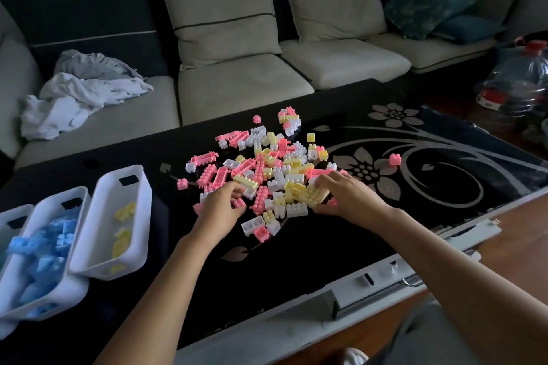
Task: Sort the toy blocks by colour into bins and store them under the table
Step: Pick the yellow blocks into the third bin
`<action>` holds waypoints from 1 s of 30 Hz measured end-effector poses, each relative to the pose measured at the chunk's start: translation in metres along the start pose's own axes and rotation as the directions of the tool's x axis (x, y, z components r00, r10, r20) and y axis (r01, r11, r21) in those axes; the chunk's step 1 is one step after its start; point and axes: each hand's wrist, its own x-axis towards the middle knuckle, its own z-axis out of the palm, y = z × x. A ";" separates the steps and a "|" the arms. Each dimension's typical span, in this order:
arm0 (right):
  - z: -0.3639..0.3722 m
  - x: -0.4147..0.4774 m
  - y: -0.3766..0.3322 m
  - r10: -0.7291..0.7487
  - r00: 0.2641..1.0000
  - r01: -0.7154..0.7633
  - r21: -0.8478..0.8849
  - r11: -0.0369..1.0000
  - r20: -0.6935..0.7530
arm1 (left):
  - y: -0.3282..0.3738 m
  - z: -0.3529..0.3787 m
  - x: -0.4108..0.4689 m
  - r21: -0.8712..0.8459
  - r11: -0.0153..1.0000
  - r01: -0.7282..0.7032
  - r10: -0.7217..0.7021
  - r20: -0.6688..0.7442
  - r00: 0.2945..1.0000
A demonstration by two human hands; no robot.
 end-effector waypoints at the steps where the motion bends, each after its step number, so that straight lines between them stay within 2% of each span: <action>1: -0.001 0.004 -0.001 -0.028 1.000 0.028 -0.011 1.000 0.014 | -0.001 -0.002 0.000 -0.030 0.999 0.013 -0.013 0.002 1.000; 6: 0.000 0.018 -0.010 -0.115 0.991 0.117 -0.036 0.992 0.062 | -0.009 -0.011 0.000 -0.116 0.992 0.043 -0.043 -0.003 0.999; 11: 0.008 0.024 -0.022 -0.155 0.986 0.157 -0.034 0.987 0.059 | -0.014 -0.015 0.003 -0.060 0.996 0.061 -0.058 0.050 0.997; 15: 0.018 0.031 -0.030 -0.156 0.988 0.157 -0.039 0.987 0.022 | -0.007 -0.013 0.007 0.035 0.999 0.009 -0.012 0.086 0.996; 21: 0.029 0.034 -0.041 -0.153 0.985 0.149 -0.048 0.988 -0.077 | 0.009 -0.013 0.018 0.121 0.991 -0.054 0.050 0.032 0.998; 24: 0.030 0.035 -0.045 -0.193 0.981 0.190 -0.086 0.978 -0.032 | 0.023 -0.012 0.021 0.130 0.979 -0.158 0.138 0.151 0.979; 26: 0.031 0.035 -0.047 -0.188 0.982 0.186 -0.100 0.978 -0.012 | 0.031 -0.006 0.020 0.111 0.978 -0.177 0.146 0.244 0.959; 30: 0.033 0.034 -0.052 -0.154 0.987 0.149 -0.110 0.983 -0.041 | 0.035 0.005 0.015 0.201 0.961 -0.191 0.150 0.204 0.967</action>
